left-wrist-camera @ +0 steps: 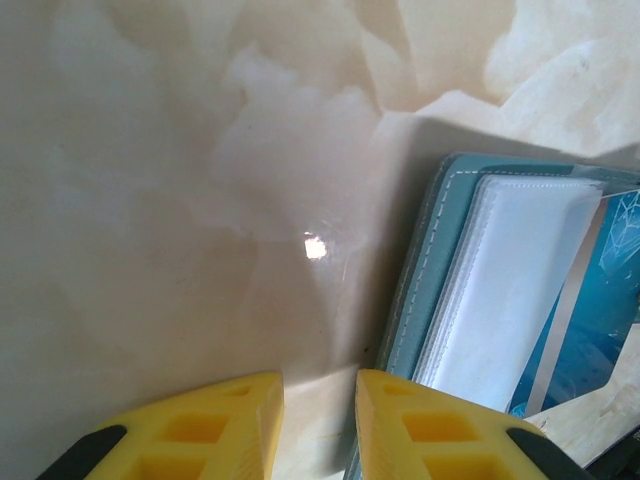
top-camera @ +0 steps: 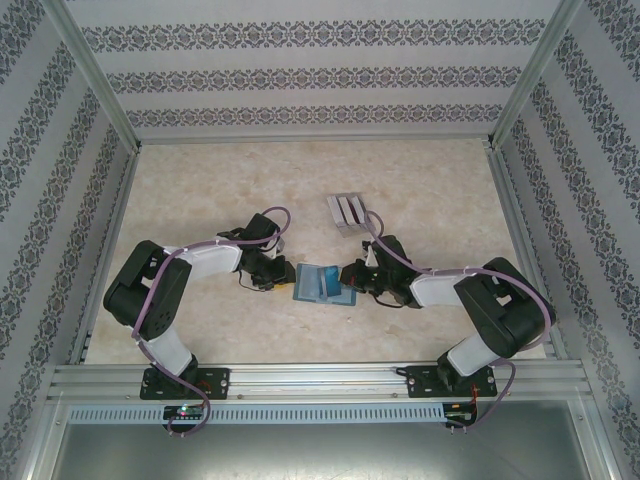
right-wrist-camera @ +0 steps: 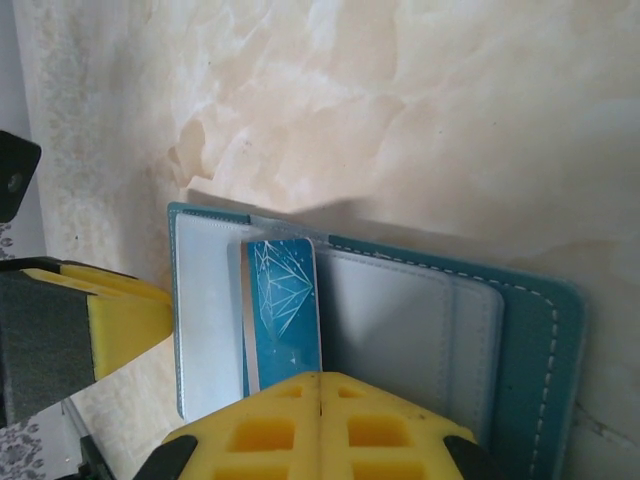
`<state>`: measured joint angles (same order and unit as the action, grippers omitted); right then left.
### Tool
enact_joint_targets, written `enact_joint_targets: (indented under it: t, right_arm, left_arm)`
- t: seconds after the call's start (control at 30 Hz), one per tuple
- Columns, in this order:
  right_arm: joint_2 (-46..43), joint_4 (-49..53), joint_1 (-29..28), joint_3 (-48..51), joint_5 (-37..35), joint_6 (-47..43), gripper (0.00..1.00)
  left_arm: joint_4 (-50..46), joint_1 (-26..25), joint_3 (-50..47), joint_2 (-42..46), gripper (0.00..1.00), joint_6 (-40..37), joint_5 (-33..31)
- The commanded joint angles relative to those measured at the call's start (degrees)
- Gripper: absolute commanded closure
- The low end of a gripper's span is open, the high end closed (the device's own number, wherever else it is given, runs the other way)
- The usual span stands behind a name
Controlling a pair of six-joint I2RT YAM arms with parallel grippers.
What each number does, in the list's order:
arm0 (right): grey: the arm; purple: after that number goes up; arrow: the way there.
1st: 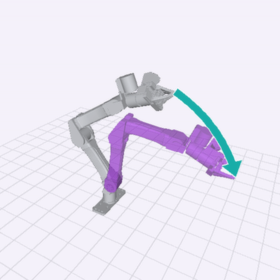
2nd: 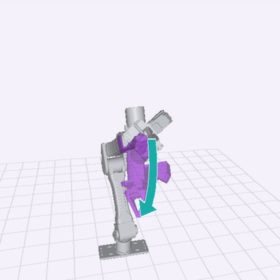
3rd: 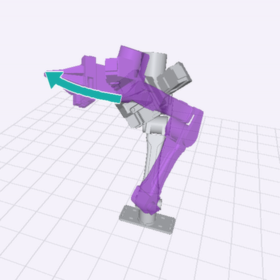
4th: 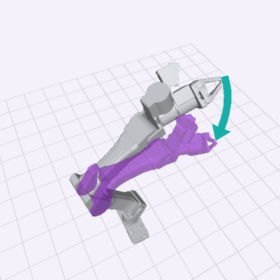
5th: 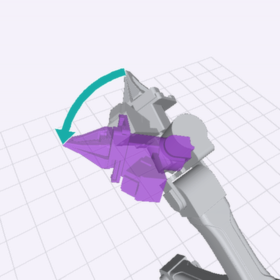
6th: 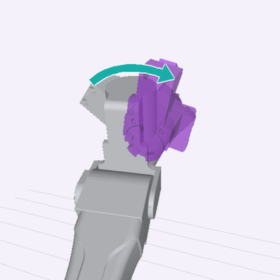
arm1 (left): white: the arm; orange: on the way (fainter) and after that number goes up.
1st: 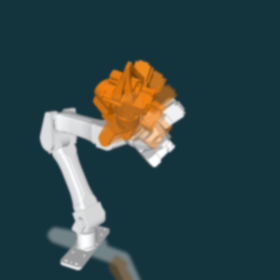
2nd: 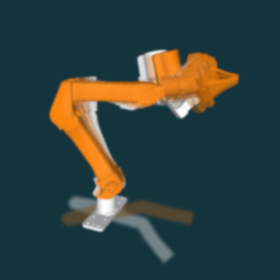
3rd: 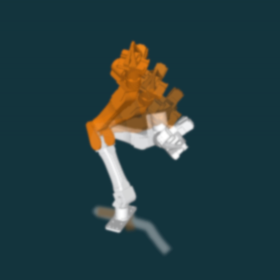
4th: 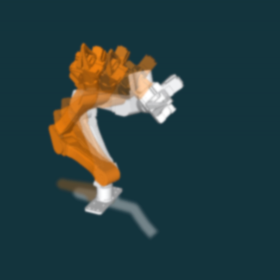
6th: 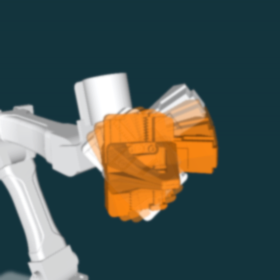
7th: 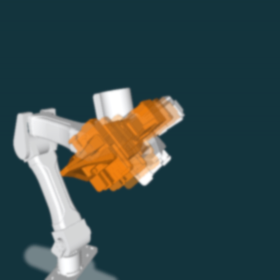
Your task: Put the credit cards into the card holder
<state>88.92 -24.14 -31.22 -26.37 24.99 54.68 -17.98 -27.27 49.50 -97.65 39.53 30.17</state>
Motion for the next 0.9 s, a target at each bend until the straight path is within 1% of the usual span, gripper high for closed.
enact_joint_targets:
  t: [0.0,0.13,0.33,0.47,0.57,0.87]
  right_arm:
    - [-0.3,-2.9,-1.3,1.6,-5.2,2.9,1.00]
    - [-1.6,-2.7,-3.8,1.8,-9.6,3.6,1.00]
    - [-1.4,-3.3,-7.2,1.5,-13.7,5.9,1.00]
    - [-0.2,-3.5,-8.5,0.3,-14.2,7.9,1.00]
    - [0.4,-3.2,-10.6,-0.8,-15.4,8.5,1.00]
    - [-0.3,-1.1,-15.1,-2.7,-20.6,12.4,0.99]
  left_arm:
    - [3.9,-3.5,-2.3,-4.8,0.72,0.3,5.3]
    - [4.6,-3.6,-2.3,-5.6,0.73,0.5,5.8]
    - [5.3,-3.6,-2.2,-5.9,0.76,0.7,6.5]
    - [5.7,-3.6,-2.2,-6.4,0.78,1.1,6.8]
    - [6.7,-3.6,-2.8,-6.3,0.79,1.6,6.8]
    - [7.7,-4.3,-3.1,-6.3,0.81,3.4,6.7]
